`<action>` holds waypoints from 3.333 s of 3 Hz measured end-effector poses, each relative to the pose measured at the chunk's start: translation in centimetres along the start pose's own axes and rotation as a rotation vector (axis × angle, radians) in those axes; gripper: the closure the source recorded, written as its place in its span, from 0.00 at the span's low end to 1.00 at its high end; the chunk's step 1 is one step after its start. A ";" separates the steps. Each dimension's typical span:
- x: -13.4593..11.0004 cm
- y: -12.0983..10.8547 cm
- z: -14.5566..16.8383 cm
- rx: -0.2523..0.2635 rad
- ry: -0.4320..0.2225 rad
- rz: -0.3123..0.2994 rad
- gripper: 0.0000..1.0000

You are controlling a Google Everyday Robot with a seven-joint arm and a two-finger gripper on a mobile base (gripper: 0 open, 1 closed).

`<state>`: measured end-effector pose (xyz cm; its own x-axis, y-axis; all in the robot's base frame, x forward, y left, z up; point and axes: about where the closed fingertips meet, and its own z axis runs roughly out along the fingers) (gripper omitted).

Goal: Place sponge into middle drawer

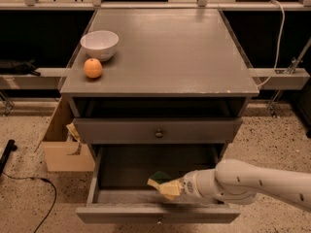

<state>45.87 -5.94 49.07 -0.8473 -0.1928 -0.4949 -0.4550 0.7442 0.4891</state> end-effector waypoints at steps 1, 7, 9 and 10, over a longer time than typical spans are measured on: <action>-0.2 -0.6 0.8 0.011 -0.001 -0.002 1.00; -3.2 -6.1 6.9 0.137 -0.090 -0.150 1.00; -1.7 -9.3 8.6 0.176 -0.079 -0.100 1.00; -1.7 -9.3 8.6 0.176 -0.079 -0.100 1.00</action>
Offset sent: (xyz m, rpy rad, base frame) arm 0.0492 0.0133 -0.0200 -0.0386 -0.1914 0.0122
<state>53.86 -7.04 39.21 -0.7732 -0.2258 -0.5926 -0.4748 0.8256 0.3049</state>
